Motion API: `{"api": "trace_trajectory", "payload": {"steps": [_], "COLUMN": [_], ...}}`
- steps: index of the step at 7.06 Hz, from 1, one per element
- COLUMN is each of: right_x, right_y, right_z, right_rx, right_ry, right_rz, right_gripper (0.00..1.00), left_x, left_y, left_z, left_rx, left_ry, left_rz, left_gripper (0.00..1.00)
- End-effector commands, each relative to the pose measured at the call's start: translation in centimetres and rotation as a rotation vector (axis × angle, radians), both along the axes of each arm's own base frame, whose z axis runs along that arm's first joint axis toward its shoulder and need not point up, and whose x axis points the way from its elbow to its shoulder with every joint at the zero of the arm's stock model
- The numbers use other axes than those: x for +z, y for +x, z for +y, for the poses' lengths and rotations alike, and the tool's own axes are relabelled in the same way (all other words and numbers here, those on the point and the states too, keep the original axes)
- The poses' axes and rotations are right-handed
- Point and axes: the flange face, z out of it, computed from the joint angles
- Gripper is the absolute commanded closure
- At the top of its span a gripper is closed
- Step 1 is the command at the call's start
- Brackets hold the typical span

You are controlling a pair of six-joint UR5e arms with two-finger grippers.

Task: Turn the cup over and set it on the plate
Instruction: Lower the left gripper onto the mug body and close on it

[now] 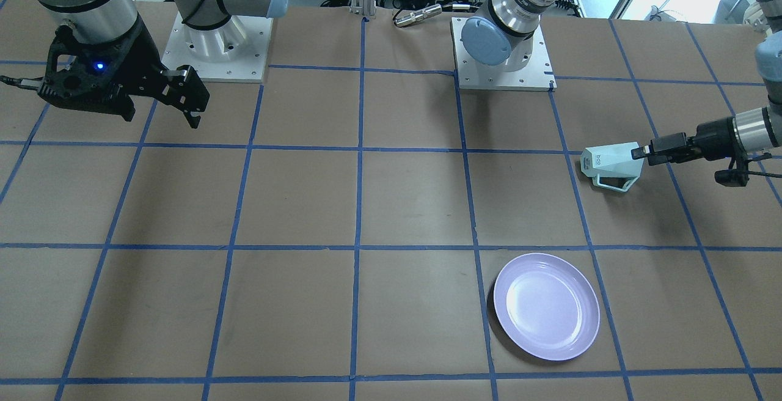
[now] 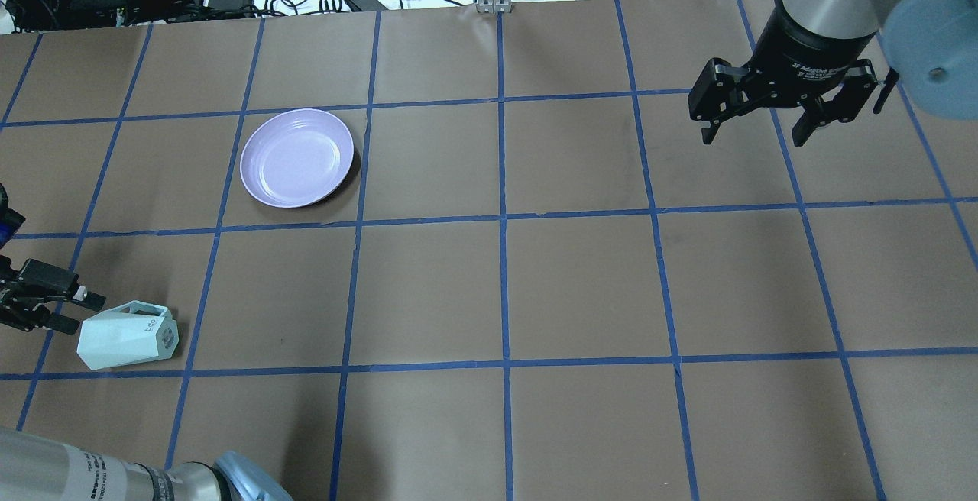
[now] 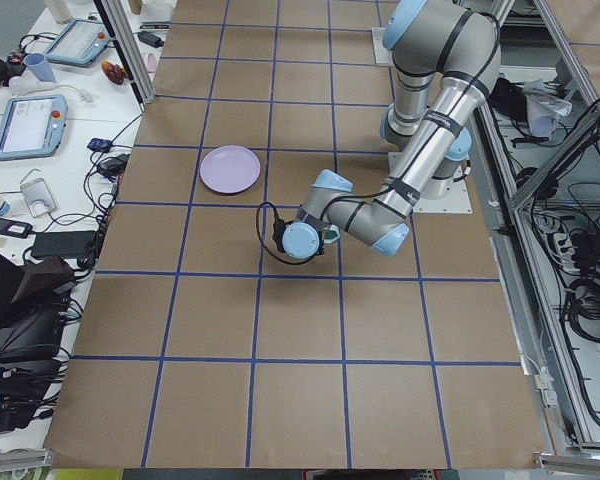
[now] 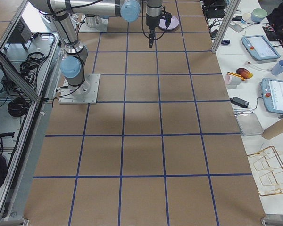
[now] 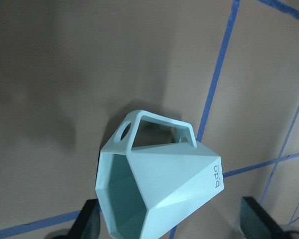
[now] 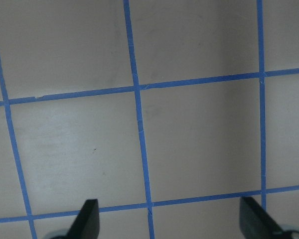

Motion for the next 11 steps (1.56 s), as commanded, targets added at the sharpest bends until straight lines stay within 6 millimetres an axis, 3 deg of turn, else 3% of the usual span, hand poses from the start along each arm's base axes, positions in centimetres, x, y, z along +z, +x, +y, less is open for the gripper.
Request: {"api": "trace_trajectory", "payload": {"steps": [1,5,6,8,9,11], "right_x": [0.0,0.0,-0.1,0.0,-0.1,-0.1], "right_y": [0.0,0.0,0.0,0.0,0.0,0.0], "right_z": [0.0,0.0,0.0,0.0,0.0,0.0], "right_rx": [0.0,0.0,0.0,0.0,0.0,0.0], "right_ry": [0.0,0.0,0.001,0.0,0.002,0.002], "right_rz": [0.001,0.0,0.0,0.002,0.001,0.001], "right_gripper": [0.0,0.0,0.0,0.0,0.0,0.0], "left_x": [-1.0,-2.4,-2.4,-2.4,-2.3,-1.5], "left_y": [-0.2,-1.4,-1.4,-1.3,-1.3,-1.0], "left_z": [0.2,0.9,0.9,0.9,0.9,0.8], "left_rx": [0.0,0.013,0.01,0.02,0.024,0.043], "left_ry": [0.021,0.043,0.045,0.053,0.055,0.074], "left_rz": [0.021,0.06,0.06,0.058,0.055,0.029], "left_gripper": [0.0,0.03,0.15,0.81,1.0,1.0]}}
